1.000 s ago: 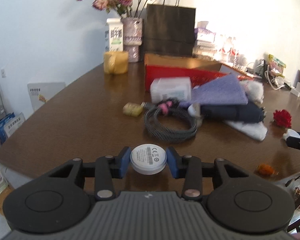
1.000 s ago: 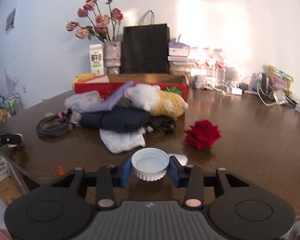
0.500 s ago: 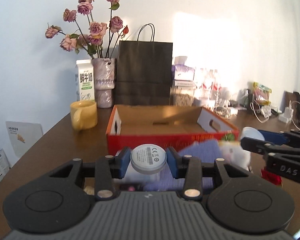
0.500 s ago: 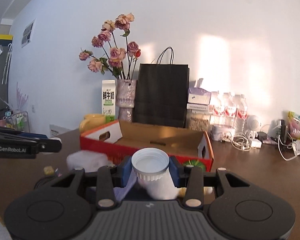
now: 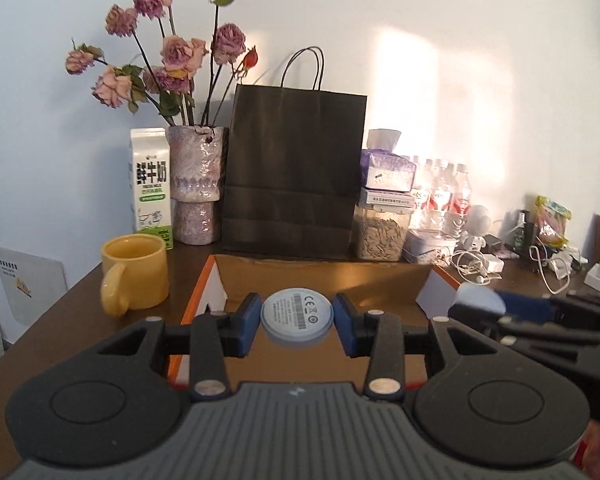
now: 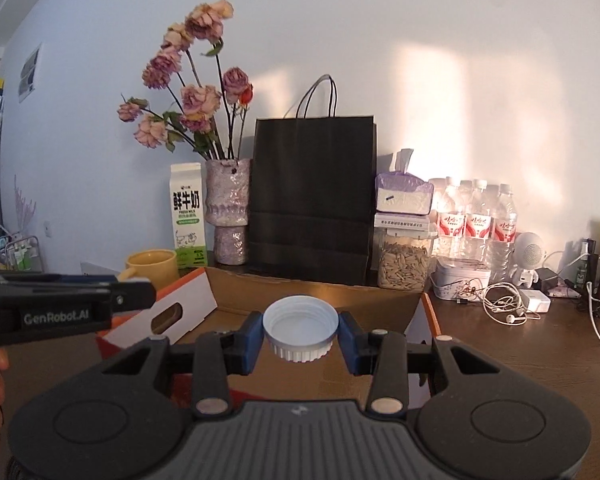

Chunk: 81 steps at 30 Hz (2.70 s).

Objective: Organize objects
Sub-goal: 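Carry the white disc and white cap over the cardboard box with both tools, then open both tools to drop the disc and cap into the box, then withdraw, then move the left tool to the small orange object while the right tool approaches the small white lid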

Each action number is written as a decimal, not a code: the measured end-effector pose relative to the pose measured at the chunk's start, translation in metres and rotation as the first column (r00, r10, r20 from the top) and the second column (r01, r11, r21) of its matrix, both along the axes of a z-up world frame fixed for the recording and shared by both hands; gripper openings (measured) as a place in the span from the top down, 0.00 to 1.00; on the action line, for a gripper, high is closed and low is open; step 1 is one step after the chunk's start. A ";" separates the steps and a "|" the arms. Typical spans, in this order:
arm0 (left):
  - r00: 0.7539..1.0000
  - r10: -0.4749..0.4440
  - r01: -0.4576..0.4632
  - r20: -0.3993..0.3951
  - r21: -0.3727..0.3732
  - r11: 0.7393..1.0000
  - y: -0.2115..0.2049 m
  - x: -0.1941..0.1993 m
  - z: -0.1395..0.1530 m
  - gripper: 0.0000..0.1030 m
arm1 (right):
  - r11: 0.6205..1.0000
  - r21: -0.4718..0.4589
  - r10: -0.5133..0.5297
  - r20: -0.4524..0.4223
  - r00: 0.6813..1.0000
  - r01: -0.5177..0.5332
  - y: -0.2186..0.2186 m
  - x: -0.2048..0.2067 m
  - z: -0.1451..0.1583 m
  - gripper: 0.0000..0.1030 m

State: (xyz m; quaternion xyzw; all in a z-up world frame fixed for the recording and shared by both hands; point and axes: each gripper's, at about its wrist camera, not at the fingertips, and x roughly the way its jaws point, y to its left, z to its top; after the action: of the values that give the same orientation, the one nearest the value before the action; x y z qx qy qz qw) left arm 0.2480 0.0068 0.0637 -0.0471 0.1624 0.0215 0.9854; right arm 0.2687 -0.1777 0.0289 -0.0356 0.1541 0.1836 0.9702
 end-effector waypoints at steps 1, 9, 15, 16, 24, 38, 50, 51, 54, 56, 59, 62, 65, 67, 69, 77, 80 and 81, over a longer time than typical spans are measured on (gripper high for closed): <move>1.000 0.004 -0.004 -0.004 -0.002 1.000 0.001 0.009 0.000 0.61 | 1.000 -0.001 0.001 -0.013 1.000 -0.001 0.002 0.009 -0.002 0.62; 0.999 0.017 -0.017 -0.044 -0.013 1.000 0.003 0.058 -0.018 0.61 | 1.000 0.004 -0.001 -0.113 0.994 0.001 0.009 0.052 -0.022 0.62; 0.995 -0.003 0.001 -0.103 -0.015 1.000 0.004 0.073 -0.038 0.61 | 1.000 -0.002 0.005 -0.160 0.987 -0.005 0.004 0.061 -0.032 0.62; 0.994 -0.001 -0.001 -0.106 -0.015 1.000 0.004 0.074 -0.039 0.61 | 1.000 -0.001 0.007 -0.163 0.987 -0.007 0.004 0.062 -0.032 0.62; 0.997 0.012 -0.013 -0.081 -0.008 1.000 0.005 0.068 -0.034 0.41 | 1.000 0.005 0.012 -0.160 0.987 -0.011 0.002 0.059 -0.031 0.50; 0.997 0.063 -0.063 -0.034 0.019 0.998 0.005 0.057 -0.026 0.00 | 1.000 0.020 -0.004 -0.126 0.992 0.006 -0.003 0.055 -0.028 0.12; 0.998 0.056 -0.057 0.018 0.014 0.998 0.000 0.040 -0.001 0.00 | 1.000 0.009 -0.010 -0.078 0.997 0.011 -0.002 0.044 -0.014 0.02; 0.998 0.056 -0.056 0.026 0.019 0.998 0.000 0.036 0.003 0.00 | 1.000 0.009 -0.010 -0.070 0.998 0.011 -0.003 0.041 -0.011 0.02; 0.998 0.053 -0.054 0.041 0.032 0.998 -0.001 0.025 0.013 0.00 | 1.000 0.002 -0.006 -0.043 0.999 0.006 -0.002 0.031 -0.001 0.00; 0.997 0.059 -0.061 0.052 0.038 0.997 -0.002 0.017 0.020 0.00 | 1.000 -0.003 -0.005 -0.027 1.000 0.005 -0.001 0.024 0.005 0.00; 0.996 0.067 -0.069 0.066 0.034 0.997 -0.001 0.004 0.029 0.00 | 1.000 -0.004 -0.003 -0.013 1.000 0.003 -0.001 0.013 0.014 0.00; 0.994 0.065 -0.069 0.083 0.041 0.997 -0.003 -0.012 0.038 0.00 | 1.000 -0.007 -0.004 0.007 1.000 0.004 -0.003 -0.001 0.023 0.00; 0.994 0.062 -0.067 0.095 0.044 0.997 -0.005 -0.030 0.044 0.00 | 1.000 -0.006 -0.003 0.030 1.000 0.004 -0.006 -0.019 0.033 0.00; 0.993 0.062 -0.067 0.102 0.046 0.997 -0.006 -0.044 0.047 0.00 | 1.000 -0.006 -0.001 0.043 0.999 0.002 -0.010 -0.034 0.038 0.00; 0.993 0.059 -0.064 0.103 0.044 0.997 -0.005 -0.059 0.048 0.00 | 1.000 -0.006 -0.001 0.050 0.999 0.001 -0.014 -0.048 0.040 0.00; 0.995 0.054 -0.057 0.078 0.032 0.998 -0.001 -0.122 0.036 0.00 | 1.000 -0.012 0.003 0.017 1.000 -0.003 -0.033 -0.108 0.025 0.00; 0.997 0.045 -0.048 0.068 0.041 0.998 0.001 -0.146 0.029 0.00 | 1.000 -0.019 0.004 -0.001 1.000 -0.004 -0.039 -0.132 0.015 0.00; 0.997 0.044 -0.047 0.063 0.042 0.998 0.001 -0.153 0.026 0.00 | 1.000 -0.023 0.004 -0.006 1.000 -0.004 -0.041 -0.140 0.012 0.00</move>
State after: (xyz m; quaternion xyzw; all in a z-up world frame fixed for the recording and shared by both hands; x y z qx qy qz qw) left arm 0.0948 0.0082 0.0897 -0.0302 0.1301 0.0461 0.9900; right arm 0.1283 -0.2190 0.0406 -0.0464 0.1589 0.1837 0.9689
